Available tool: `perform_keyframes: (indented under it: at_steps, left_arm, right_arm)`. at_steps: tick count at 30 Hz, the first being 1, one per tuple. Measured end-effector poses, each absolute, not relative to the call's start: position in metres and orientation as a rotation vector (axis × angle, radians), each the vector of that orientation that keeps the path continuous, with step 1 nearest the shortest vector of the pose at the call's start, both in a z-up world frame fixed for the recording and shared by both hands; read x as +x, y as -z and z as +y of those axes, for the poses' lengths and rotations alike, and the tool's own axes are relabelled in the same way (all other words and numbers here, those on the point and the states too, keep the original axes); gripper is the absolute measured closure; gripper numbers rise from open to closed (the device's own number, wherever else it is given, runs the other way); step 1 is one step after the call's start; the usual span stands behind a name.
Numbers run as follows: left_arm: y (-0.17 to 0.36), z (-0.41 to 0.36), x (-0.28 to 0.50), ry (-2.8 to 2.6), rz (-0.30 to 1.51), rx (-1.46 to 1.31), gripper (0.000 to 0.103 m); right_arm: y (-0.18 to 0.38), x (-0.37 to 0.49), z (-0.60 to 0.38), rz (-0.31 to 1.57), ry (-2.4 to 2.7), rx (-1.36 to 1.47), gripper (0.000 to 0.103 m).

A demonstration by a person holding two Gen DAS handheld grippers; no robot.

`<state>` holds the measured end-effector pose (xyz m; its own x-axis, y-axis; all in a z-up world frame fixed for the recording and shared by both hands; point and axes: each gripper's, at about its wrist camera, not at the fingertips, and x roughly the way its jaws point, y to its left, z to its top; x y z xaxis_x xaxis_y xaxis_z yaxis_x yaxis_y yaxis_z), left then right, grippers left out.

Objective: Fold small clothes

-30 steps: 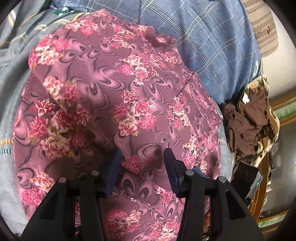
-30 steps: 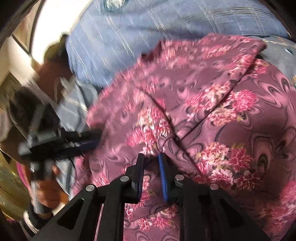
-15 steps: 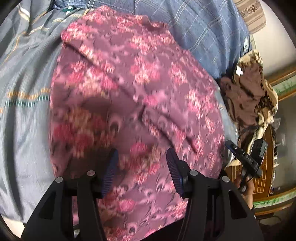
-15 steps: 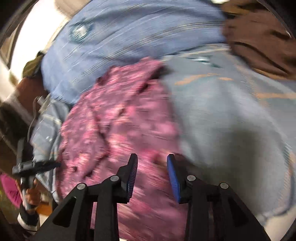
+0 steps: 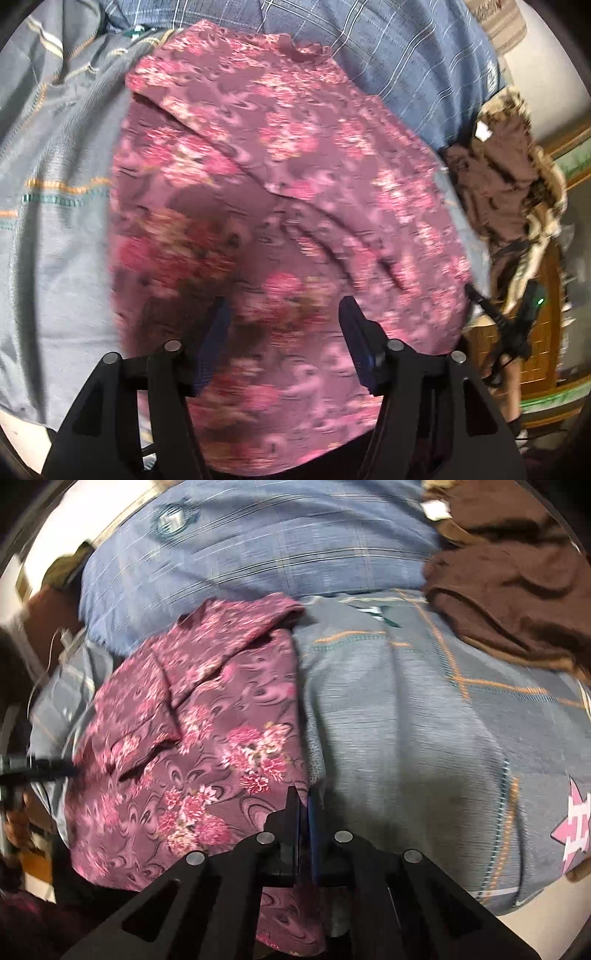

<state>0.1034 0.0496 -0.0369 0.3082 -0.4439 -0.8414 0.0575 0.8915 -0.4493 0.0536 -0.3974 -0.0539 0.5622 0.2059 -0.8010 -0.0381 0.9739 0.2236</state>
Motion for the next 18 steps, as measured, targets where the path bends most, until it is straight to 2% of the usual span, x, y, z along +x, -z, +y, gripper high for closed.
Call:
perform_keyframes:
  at_steps: [3, 6, 11, 13, 14, 18]
  left_arm:
    - [0.05, 0.048, 0.104, 0.322, 1.231, -0.323, 0.043]
    - [0.047, 0.047, 0.103, 0.331, 1.23, -0.283, 0.043]
    - [0.026, 0.067, 0.115, 0.398, 1.204, -0.402, 0.043]
    - [0.015, 0.081, 0.131, 0.414, 1.178, -0.468, 0.043]
    - [0.011, 0.088, 0.141, 0.41, 1.173, -0.495, 0.043]
    - [0.002, 0.117, 0.197, 0.368, 1.189, -0.565, 0.042]
  right_arm:
    - [0.076, 0.061, -0.402, 1.015, -0.099, 0.198, 0.099]
    - [0.068, 0.061, -0.395, 1.024, -0.103, 0.173, 0.093]
    - [0.035, 0.071, -0.397, 0.975, -0.138, 0.266, 0.089]
    - [0.02, 0.083, -0.403, 0.927, -0.158, 0.318, 0.076]
    - [0.016, 0.091, -0.403, 0.914, -0.165, 0.335, 0.073]
    - [-0.001, 0.144, -0.39, 0.886, -0.22, 0.351, 0.072]
